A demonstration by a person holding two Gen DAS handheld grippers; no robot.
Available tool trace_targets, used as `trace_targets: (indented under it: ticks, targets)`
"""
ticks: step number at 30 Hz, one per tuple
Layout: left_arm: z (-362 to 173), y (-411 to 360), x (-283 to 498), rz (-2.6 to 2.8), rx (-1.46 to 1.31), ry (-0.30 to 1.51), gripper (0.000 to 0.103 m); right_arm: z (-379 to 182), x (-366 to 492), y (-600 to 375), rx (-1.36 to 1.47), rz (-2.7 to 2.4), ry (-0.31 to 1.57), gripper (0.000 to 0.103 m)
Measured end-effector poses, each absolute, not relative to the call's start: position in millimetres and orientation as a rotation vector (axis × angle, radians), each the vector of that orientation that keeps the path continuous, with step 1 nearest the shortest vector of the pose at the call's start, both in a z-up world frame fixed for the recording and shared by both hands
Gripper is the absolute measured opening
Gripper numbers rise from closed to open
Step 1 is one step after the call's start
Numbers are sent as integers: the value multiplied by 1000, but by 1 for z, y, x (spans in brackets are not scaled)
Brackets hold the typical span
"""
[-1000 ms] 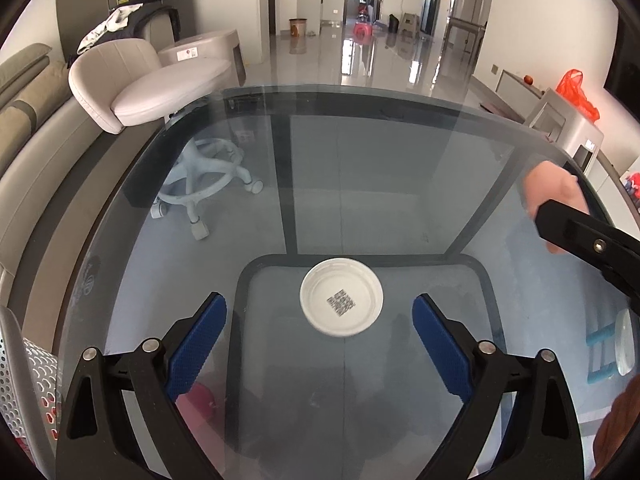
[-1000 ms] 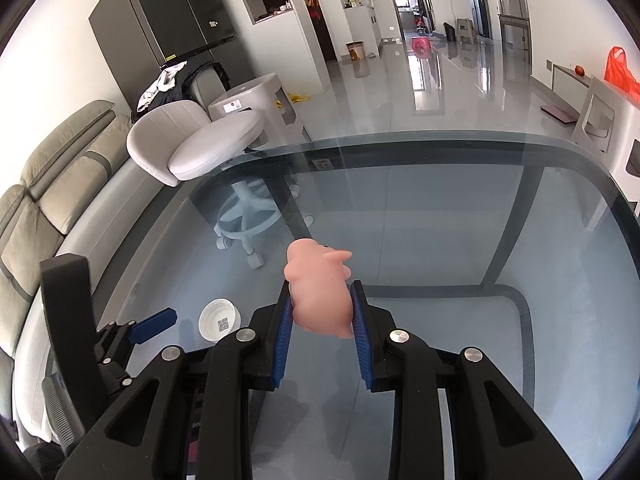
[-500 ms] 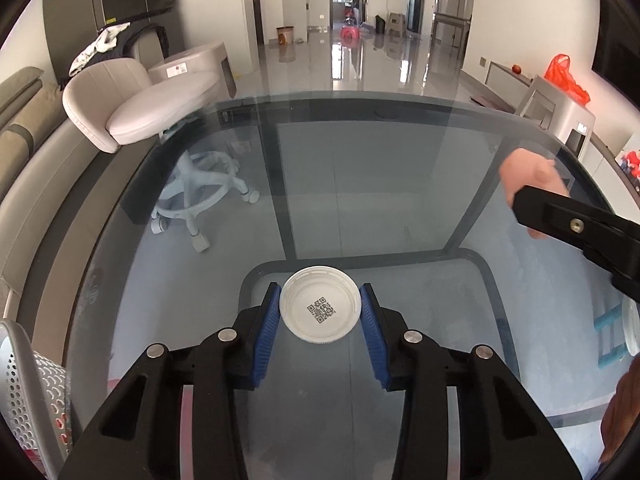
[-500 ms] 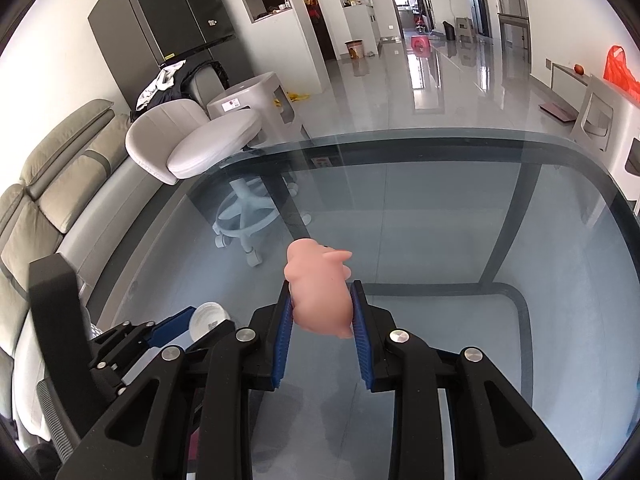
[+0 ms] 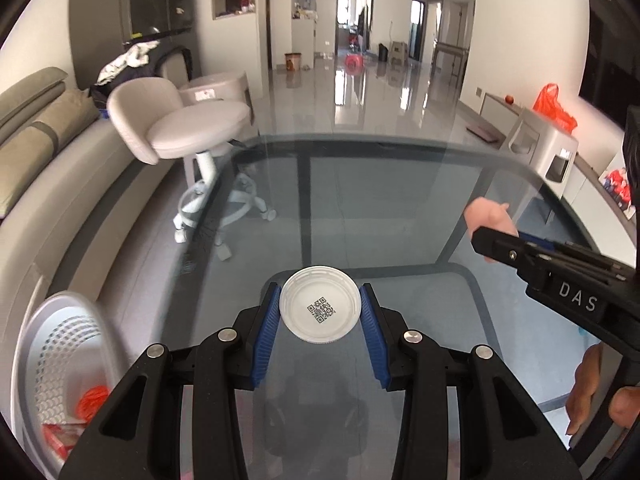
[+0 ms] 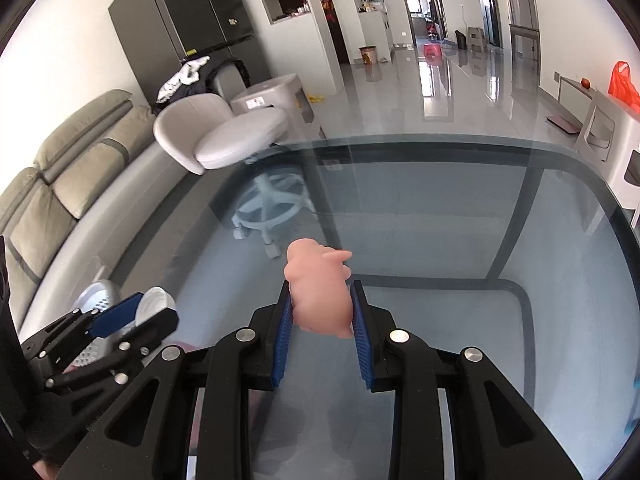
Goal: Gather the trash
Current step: 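Carry the pig and cap over the wastebasket and open both tools to drop them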
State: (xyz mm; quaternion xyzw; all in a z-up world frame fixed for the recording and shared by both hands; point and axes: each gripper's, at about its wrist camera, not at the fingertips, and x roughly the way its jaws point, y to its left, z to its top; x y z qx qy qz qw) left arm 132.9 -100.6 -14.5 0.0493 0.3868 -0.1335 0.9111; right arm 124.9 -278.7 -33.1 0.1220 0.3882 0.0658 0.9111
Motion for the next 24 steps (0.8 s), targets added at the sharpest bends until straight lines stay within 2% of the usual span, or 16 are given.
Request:
trace_targets:
  ticks: [12, 24]
  targets:
    - [30, 11, 64, -167, 72, 728, 39, -7, 53, -198, 264, 220, 757, 27]
    - [18, 141, 38, -1, 24, 735, 39, -11, 50, -59, 215, 396, 792, 27]
